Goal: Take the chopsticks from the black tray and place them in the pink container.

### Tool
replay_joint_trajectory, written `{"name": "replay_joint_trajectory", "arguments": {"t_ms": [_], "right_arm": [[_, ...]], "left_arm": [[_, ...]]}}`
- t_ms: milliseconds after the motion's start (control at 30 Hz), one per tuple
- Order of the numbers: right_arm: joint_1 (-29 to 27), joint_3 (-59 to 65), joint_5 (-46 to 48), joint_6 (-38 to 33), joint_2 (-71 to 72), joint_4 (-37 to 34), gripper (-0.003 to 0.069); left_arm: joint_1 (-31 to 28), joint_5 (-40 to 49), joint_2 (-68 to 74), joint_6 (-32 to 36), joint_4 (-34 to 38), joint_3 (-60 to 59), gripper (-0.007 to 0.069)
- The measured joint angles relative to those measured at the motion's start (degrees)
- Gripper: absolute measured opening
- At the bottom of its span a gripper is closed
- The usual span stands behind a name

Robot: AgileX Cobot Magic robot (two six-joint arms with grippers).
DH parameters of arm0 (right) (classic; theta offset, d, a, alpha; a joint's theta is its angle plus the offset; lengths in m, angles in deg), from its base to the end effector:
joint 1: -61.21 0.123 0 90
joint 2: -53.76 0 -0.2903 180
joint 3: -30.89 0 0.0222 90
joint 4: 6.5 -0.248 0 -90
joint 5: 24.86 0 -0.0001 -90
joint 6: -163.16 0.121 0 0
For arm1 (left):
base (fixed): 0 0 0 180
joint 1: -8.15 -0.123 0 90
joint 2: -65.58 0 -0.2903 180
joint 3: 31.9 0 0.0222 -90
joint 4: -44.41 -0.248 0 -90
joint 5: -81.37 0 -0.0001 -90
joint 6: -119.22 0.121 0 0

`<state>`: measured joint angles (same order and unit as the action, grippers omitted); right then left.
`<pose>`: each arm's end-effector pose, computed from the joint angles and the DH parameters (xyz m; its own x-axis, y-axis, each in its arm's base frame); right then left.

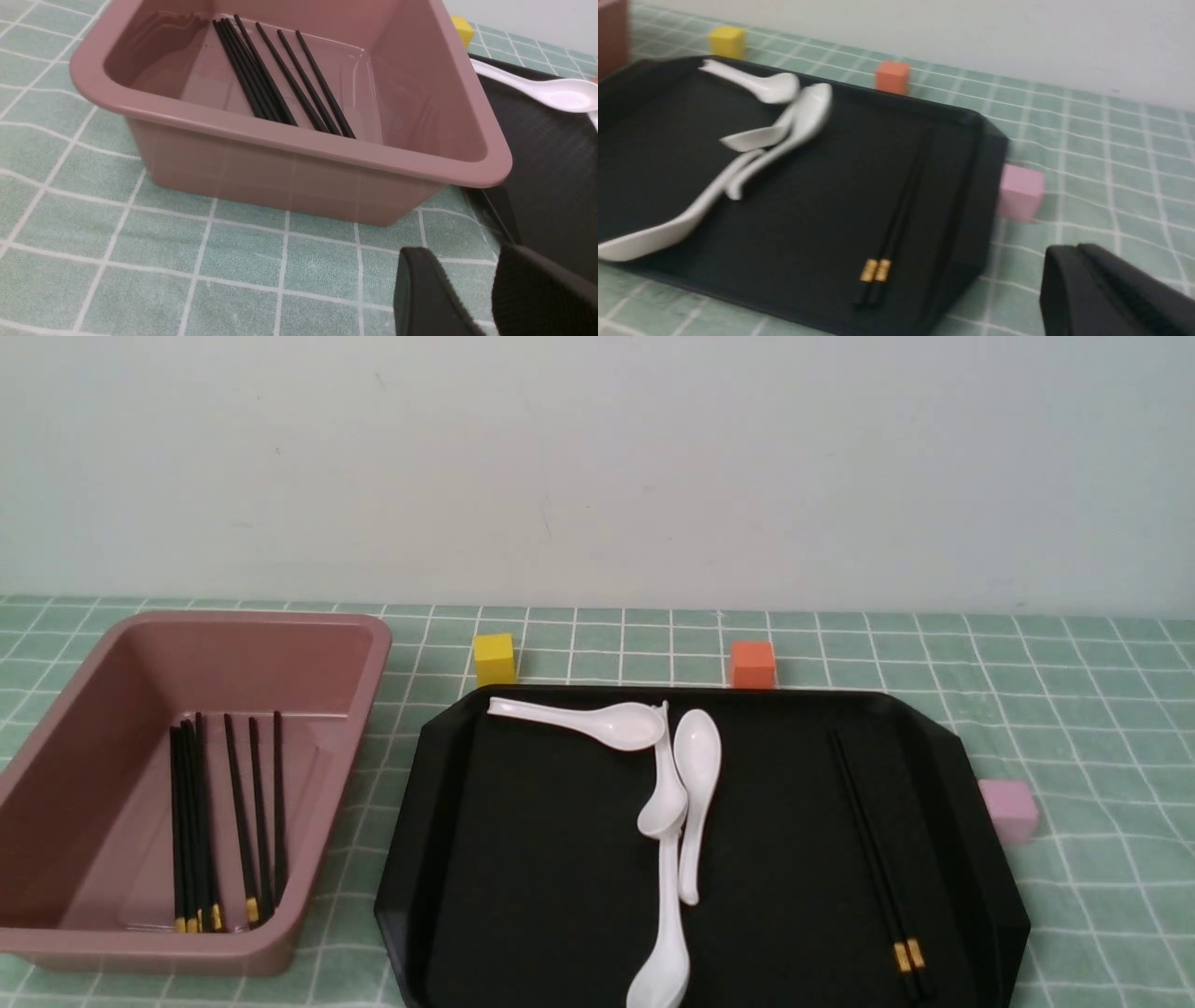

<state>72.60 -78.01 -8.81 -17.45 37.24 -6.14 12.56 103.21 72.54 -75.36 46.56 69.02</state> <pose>0.0844 0.0168 0.2093 -0.2284 -0.0630 -0.9715 -0.1997 0.9797 -0.0166 0.0725 -0.0073 0.1602 -0.3189 -0.2615 -0.9110 -0.0009 0.9613 -0.2756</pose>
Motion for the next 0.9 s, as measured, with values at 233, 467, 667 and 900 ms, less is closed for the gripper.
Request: {"name": "replay_joint_trajectory", "arguments": {"t_ms": [233,467,667,900], "right_arm": [[-7.2,7.5,0.5,0.0,9.0,-2.2,0.0041],[-7.8,7.4,4.5,0.0,9.4,-2.3,0.0048],[-7.9,7.4,4.6,0.0,9.4,-2.3,0.0058],[-7.9,7.4,4.6,0.0,9.4,-2.3,0.0065]], "left_arm": [[0.0,0.0,0.0,0.0,0.0,0.0,0.0239],[0.0,0.1,0.0,0.0,0.0,0.0,0.0239],[0.0,0.1,0.0,0.0,0.0,0.0,0.0239],[0.0,0.1,0.0,0.0,0.0,0.0,0.0239]]}}
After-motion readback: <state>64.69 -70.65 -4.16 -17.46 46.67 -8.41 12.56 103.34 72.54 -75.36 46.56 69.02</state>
